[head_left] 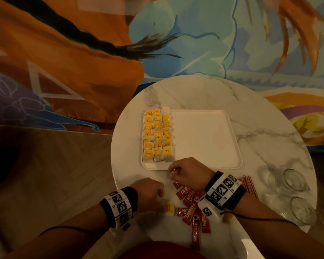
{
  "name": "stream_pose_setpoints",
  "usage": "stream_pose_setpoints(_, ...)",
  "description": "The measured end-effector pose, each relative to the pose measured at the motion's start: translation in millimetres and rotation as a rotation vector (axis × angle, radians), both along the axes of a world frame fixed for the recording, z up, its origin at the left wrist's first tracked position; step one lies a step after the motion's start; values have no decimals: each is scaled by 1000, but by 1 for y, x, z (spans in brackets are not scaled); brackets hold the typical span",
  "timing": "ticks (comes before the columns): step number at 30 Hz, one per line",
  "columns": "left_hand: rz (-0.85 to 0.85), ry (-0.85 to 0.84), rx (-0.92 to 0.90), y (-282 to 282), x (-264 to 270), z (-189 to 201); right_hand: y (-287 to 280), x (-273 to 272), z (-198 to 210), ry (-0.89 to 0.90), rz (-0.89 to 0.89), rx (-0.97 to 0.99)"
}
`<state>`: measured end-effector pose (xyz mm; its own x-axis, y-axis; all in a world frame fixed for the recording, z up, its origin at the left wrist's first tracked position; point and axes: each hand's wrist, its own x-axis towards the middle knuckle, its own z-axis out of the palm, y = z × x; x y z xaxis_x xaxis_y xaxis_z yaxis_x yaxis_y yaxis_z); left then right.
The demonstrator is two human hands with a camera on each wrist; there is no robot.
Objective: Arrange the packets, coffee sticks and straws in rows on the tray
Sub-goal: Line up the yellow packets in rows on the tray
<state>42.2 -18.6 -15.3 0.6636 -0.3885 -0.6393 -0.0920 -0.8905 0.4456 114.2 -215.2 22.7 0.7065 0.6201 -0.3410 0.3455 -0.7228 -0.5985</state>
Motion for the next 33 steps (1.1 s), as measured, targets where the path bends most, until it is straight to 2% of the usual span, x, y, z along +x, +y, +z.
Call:
stream_pose_setpoints(4,-78,-80,44,-9,-11,0,-6,-18,-12,7,-3,20)
stream_pose_setpoints(7,-48,-112,4,-12,-13,-2,-8,-29,-16,6,3,43)
stream_pose_setpoints(11,126,-123,-144,-2,-6,-6,-10,-32,-18,43,-2,76)
stream_pose_setpoints(16,460,-228,-285,9,6,-2,-3,-24,-18,42,-91,152)
stream_pose_setpoints(21,615,-295,-368,17,17,-1,17,-8,-17,4,-239,209)
stream_pose_setpoints(29,633,-399,-349,36,27,8,50,17,-12,-41,-166,265)
stream_pose_setpoints(33,603,-377,-295,46,34,7,66,24,-14,-13,-101,261)
